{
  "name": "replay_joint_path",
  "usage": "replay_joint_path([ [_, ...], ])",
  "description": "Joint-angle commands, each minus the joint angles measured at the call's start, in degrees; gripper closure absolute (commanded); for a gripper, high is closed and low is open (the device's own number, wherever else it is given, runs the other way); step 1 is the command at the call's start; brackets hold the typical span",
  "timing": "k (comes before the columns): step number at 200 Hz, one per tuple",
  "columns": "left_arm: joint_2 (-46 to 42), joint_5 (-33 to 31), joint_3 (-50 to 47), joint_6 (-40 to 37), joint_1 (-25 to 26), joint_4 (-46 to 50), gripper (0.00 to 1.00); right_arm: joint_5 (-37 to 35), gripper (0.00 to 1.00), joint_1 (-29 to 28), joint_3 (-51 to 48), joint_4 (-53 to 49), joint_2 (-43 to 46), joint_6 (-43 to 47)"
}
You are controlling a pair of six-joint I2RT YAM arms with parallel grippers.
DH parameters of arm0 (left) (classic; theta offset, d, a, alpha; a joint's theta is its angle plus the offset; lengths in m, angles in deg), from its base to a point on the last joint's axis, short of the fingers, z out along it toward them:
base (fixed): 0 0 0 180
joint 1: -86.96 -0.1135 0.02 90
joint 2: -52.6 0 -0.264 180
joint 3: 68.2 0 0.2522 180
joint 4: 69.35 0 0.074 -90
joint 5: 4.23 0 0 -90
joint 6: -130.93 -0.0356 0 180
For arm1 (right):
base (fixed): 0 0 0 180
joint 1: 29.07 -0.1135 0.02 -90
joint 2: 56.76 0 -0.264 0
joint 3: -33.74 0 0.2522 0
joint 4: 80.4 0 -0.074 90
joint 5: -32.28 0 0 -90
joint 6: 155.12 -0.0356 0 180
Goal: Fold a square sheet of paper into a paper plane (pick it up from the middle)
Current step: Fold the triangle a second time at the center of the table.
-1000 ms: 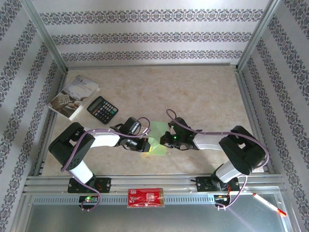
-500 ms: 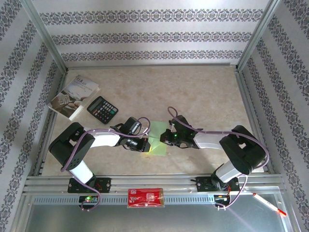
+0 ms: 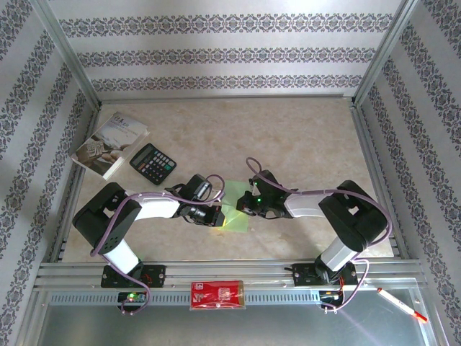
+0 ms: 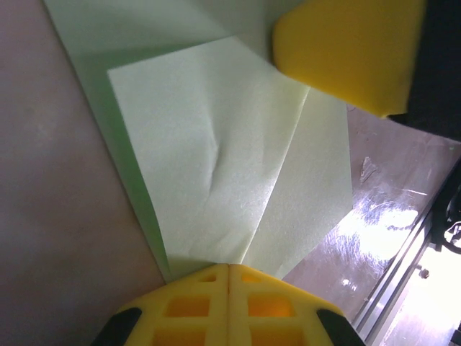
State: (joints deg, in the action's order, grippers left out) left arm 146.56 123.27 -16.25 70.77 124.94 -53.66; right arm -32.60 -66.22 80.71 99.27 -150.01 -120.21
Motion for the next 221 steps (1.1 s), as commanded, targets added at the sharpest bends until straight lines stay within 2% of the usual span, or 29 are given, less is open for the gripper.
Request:
replay_joint_path([
  [1,0.21,-7.27,-0.26,0.06,0.50,7.62,1.00,0.30,1.00,0.82,-1.45,1.11,-0.96,1.50],
  [13,-0.42,-7.00,0.15,0.42,0.60,7.69,0.99,0.27,1.00,1.22,-1.96,1.31,-1.31,1.65],
  [48,-5.23,-4.65,0.91,3.20,0.96,3.91,0.83,0.60,1.00,1.83,-2.71,1.73,-2.04,2.42],
  [70,-6.26,-2.35,1.70,5.10,0.96,0.17,0.80,0.81,1.00,1.94,-2.89,2.16,-2.67,2.46],
  [81,-5.61,-0.90,2.30,5.93,1.04,-1.51,0.82,0.88,1.00,1.88,-2.98,2.38,-2.81,2.44],
  [104,-2.34,1.26,3.74,7.19,1.77,-3.93,0.96,0.89,1.00,1.92,-3.15,2.43,-2.90,2.55],
  [119,0.01,1.83,5.20,7.32,2.91,-4.39,1.00,0.89,1.00,2.02,-3.28,2.38,-2.73,2.58],
  [182,6.16,-1.74,6.57,7.53,3.60,-4.07,1.00,0.80,1.00,2.14,-3.93,2.38,-2.30,2.53],
  [221,5.94,-2.24,4.30,7.77,3.51,-2.77,1.00,0.72,1.00,2.39,-4.55,2.25,-2.19,2.78],
])
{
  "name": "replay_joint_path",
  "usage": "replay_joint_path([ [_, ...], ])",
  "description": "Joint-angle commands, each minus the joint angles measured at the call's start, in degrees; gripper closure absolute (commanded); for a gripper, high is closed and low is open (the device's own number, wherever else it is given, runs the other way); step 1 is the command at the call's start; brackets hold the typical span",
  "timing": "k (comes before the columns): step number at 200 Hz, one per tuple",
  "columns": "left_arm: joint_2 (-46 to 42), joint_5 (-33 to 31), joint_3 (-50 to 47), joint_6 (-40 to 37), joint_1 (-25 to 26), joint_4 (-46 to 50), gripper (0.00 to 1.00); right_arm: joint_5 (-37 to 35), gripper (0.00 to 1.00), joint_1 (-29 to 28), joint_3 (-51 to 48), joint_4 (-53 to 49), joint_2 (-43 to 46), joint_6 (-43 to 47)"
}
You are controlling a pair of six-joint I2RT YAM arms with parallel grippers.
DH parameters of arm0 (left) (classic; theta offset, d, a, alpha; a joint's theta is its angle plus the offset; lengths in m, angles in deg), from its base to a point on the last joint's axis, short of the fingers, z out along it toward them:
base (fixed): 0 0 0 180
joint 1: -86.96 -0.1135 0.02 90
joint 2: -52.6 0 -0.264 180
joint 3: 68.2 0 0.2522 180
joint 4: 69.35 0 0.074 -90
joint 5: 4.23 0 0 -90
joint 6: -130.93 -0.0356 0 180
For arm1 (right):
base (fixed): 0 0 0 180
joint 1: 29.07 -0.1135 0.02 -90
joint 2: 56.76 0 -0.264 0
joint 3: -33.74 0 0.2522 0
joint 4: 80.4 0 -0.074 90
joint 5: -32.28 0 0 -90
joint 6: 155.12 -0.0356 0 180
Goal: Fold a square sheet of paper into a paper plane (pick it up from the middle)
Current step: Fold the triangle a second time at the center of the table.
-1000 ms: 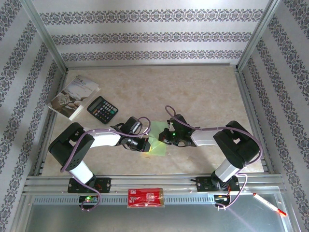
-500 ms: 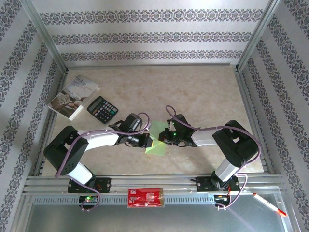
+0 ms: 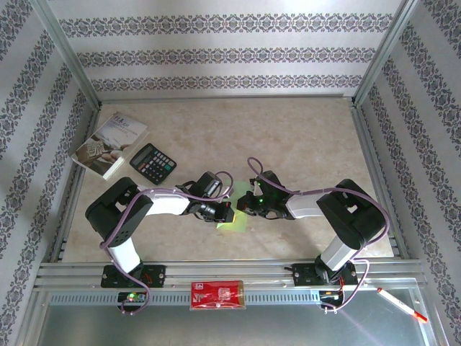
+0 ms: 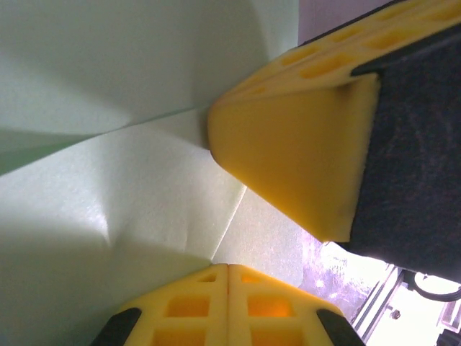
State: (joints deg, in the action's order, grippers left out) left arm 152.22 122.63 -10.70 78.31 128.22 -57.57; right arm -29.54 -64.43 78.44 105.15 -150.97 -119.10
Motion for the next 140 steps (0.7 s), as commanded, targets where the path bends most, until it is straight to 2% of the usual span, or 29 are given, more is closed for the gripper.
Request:
replay_joint_path([
  [1,0.26,-1.57,-1.32,0.27,0.23,1.12,1.00,-2.34,1.00,0.66,-2.28,-3.65,-1.23,1.68],
  [140,-6.06,3.98,-14.39,6.95,-4.42,-5.09,1.00,-2.35,1.00,1.17,-2.73,-4.99,-1.45,3.29],
])
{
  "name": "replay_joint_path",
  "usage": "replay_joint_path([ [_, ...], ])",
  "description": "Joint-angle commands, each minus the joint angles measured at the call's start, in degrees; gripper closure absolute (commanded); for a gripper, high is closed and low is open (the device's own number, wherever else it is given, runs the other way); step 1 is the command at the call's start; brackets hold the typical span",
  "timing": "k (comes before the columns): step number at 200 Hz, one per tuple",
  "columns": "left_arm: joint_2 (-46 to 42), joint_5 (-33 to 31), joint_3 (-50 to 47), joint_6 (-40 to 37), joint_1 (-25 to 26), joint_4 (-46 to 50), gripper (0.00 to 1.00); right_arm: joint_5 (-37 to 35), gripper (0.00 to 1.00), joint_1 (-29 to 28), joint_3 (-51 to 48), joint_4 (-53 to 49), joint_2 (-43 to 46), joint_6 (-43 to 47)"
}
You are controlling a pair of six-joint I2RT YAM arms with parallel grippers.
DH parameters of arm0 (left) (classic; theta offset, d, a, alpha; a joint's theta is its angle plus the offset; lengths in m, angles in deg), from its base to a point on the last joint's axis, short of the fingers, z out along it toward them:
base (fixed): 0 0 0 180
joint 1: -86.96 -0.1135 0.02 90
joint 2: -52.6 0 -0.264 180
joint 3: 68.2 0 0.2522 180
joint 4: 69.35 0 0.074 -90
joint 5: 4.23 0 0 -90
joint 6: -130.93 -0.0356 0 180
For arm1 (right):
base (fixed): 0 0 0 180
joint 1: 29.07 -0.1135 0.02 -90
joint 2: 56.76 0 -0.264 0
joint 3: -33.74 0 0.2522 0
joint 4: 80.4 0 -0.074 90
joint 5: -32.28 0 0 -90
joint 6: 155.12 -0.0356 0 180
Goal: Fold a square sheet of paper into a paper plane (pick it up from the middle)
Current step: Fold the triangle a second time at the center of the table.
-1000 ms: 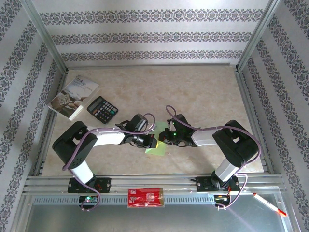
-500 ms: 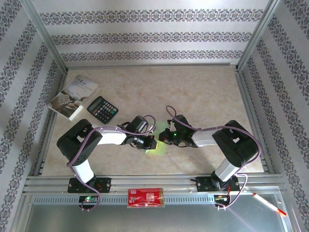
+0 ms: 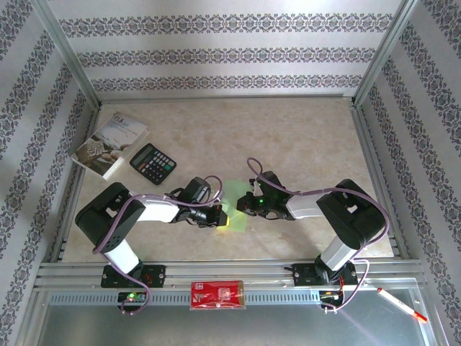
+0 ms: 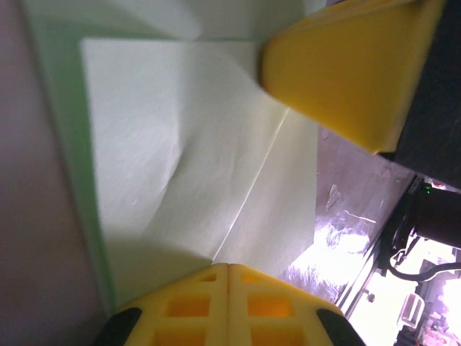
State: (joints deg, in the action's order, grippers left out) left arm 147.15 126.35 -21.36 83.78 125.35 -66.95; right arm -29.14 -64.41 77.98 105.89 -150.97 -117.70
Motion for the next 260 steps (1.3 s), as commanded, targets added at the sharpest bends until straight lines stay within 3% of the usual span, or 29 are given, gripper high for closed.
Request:
replay_joint_path([
  [1,-1.10,0.28,-3.77,1.51,-1.65,4.26,1.00,-2.78,1.00,1.19,-2.27,-5.77,-1.43,1.88],
  [49,-6.28,2.21,-8.00,3.47,-4.20,2.39,0.97,-2.71,1.00,1.47,-1.98,-6.39,-1.25,2.63],
  [106,-13.51,2.33,-3.72,1.79,-3.61,2.18,0.88,2.29,1.00,1.85,5.64,-9.55,-5.59,7.06],
  [146,-10.02,-3.99,1.63,1.22,-3.58,5.55,0.88,7.82,1.00,2.52,12.74,-13.69,-8.94,11.44],
  [196,-4.81,-5.73,3.60,3.69,-5.66,2.07,0.92,8.46,0.91,5.24,13.33,-20.48,1.02,14.16],
  [227,-0.95,-3.50,6.78,1.33,-5.61,3.75,0.93,4.62,0.86,5.54,9.24,-23.81,8.66,12.90],
  [260,0.53,-5.22,7.74,-0.72,-5.65,5.54,0.93,-0.58,0.82,4.43,3.86,-23.83,15.22,9.23],
])
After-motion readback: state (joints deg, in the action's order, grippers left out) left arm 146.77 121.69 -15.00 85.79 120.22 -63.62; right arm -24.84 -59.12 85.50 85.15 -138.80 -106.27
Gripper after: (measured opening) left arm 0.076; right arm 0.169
